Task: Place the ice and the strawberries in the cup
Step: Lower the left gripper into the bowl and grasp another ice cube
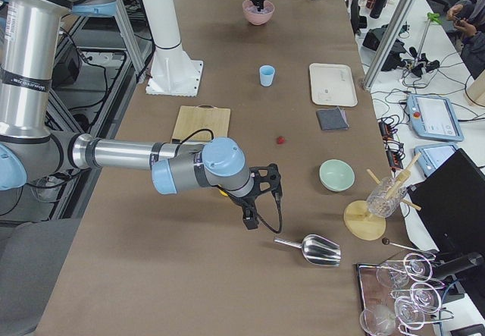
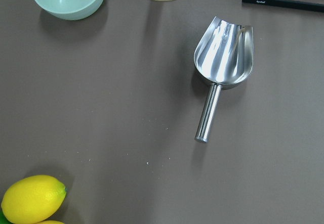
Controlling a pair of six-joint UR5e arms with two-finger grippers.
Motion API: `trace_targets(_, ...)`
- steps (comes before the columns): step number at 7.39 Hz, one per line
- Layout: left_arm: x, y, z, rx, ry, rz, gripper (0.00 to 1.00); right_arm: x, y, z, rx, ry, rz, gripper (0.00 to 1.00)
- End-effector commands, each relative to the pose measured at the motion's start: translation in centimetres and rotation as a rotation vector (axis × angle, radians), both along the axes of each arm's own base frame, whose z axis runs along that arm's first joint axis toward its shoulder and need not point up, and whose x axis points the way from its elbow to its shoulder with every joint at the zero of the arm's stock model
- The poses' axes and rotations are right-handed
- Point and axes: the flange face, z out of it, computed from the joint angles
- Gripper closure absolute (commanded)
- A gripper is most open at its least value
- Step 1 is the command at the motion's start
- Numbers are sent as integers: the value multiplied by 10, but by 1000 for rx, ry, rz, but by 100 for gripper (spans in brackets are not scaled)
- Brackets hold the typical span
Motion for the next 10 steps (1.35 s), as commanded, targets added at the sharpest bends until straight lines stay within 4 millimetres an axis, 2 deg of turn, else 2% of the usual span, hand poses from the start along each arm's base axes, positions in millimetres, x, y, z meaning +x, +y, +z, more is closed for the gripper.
trace_targets(1,-12,-5,-5,-14,30,-2,100,0,0,0,0,0,-1,0)
trace_targets(2,-12,-6,-6,-13,31,-4,98,0,0,0,0,0,-1,0)
trace_targets(3,-12,-6,-9,-10,36,-1,86,0,0,0,-1,-1,0,0)
trace_targets(4,-12,-6,-10,-8,37,-1,70,0,0,0,-1,-1,1,0)
trace_targets(5,-13,-6,-13,-5,40,-3,73,0,0,0,-2,-1,2,0)
trace_targets(6,-17,-6,-17,-11,57,4,82,0,0,0,-2,-1,2,0)
trace_targets(7,-33,-10,-21,-27,90,-3,94,0,-1,-1,-2,-1,3,0)
trace_targets(8,-47,-13,-27,-41,124,-3,100,0,-1,-1,-2,-1,3,0)
trace_targets(10,-51,-27,-50,-38,177,-12,100,-1,0,0,-2,-2,0,0)
